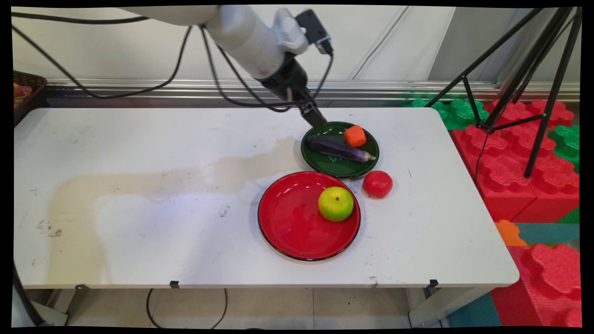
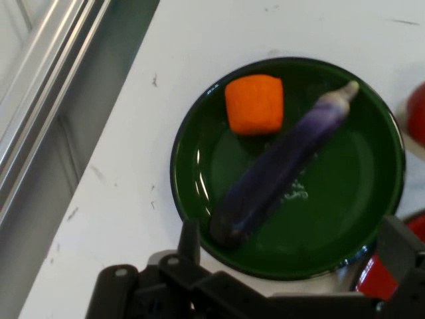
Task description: Pick up the mandarin from the green plate
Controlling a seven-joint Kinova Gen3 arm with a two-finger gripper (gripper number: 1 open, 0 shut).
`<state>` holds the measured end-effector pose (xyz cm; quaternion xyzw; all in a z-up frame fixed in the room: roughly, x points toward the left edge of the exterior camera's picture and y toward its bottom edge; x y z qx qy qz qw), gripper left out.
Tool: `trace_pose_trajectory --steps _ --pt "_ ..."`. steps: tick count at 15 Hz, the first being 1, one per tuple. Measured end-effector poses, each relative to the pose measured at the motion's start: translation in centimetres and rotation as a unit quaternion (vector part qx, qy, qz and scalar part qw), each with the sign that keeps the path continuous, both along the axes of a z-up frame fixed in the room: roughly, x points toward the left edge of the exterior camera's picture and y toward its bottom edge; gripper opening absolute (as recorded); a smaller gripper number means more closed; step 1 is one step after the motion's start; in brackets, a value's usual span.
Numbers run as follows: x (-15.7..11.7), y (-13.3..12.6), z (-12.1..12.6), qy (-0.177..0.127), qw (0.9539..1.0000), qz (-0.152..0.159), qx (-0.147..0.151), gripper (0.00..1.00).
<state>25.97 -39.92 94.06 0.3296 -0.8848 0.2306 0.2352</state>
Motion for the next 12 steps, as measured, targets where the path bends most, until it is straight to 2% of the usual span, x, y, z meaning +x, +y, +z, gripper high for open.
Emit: trace_pose_trajectory --steps 6,12 --pt "-3.4 -2.7 -2.3 -0.009 0.9997 0.024 0.001 1.00" --pt "-7.6 -7.3 -6.8 -0.018 0.9991 0.038 0.007 1.00"
